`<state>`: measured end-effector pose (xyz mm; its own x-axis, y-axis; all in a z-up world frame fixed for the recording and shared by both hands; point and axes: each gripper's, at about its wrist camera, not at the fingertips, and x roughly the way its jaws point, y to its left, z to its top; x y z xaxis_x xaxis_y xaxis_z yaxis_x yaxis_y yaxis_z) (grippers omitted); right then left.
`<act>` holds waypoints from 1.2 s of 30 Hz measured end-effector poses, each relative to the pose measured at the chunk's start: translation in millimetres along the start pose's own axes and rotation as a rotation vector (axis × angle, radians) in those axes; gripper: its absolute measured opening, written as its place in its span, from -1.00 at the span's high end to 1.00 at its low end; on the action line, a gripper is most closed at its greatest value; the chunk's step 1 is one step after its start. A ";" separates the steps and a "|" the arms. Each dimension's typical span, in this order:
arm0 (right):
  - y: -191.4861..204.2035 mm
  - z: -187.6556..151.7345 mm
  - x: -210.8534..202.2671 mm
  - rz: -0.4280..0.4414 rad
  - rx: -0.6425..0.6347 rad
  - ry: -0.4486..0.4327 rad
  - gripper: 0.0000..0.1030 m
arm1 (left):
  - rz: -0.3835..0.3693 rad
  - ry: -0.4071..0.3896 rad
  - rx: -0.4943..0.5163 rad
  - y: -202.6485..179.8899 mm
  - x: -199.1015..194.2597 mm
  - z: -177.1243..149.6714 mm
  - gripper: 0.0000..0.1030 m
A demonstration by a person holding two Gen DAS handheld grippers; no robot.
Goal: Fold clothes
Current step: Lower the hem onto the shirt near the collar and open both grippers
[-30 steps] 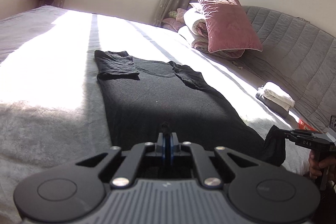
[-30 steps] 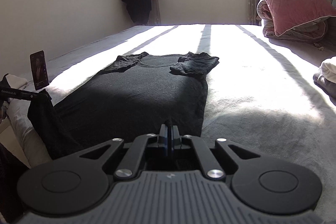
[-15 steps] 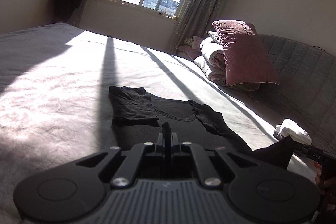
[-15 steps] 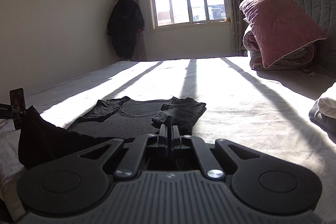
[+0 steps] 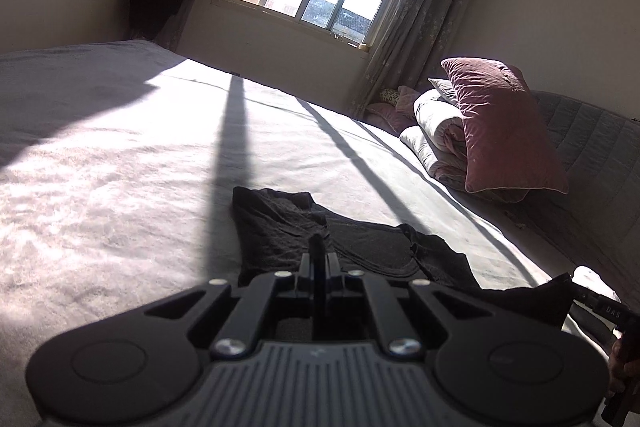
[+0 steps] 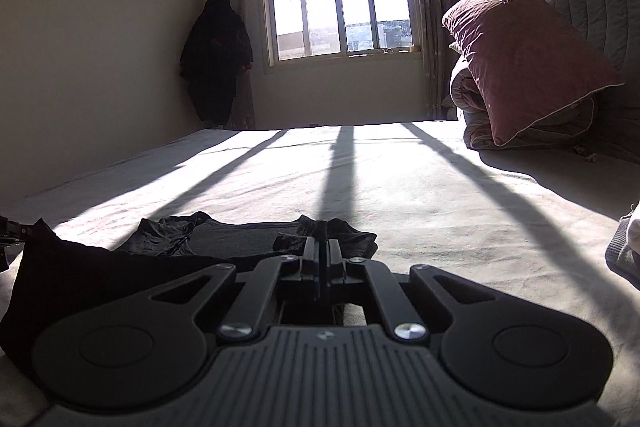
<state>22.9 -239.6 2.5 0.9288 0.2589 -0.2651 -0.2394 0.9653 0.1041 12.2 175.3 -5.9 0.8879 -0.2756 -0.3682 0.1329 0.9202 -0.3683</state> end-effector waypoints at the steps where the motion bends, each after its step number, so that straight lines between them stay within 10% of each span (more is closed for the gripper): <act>1: -0.8 -0.4 3.9 -0.003 0.001 0.004 0.95 | 0.003 0.001 -0.001 1.6 4.6 1.1 0.91; 24: -16.3 -18.3 83.8 -0.087 0.018 0.161 0.94 | 0.055 0.084 -0.098 37.6 71.5 -0.1 0.88; 30: -21.3 -18.4 93.1 -0.102 0.025 0.255 0.51 | 0.014 0.103 -0.154 41.0 67.5 1.2 0.29; 32: -23.0 -17.1 89.1 -0.108 0.026 0.250 0.05 | -0.003 0.121 -0.162 39.7 69.6 0.8 0.28; 36: -29.7 -13.8 83.2 -0.089 0.067 0.235 0.00 | 0.025 0.174 -0.115 31.7 82.1 -6.1 0.27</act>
<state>103.3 -246.2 -35.9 0.8522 0.1814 -0.4908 -0.1330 0.9823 0.1321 86.7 180.2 -53.0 0.7996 -0.3064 -0.5165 0.0518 0.8920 -0.4490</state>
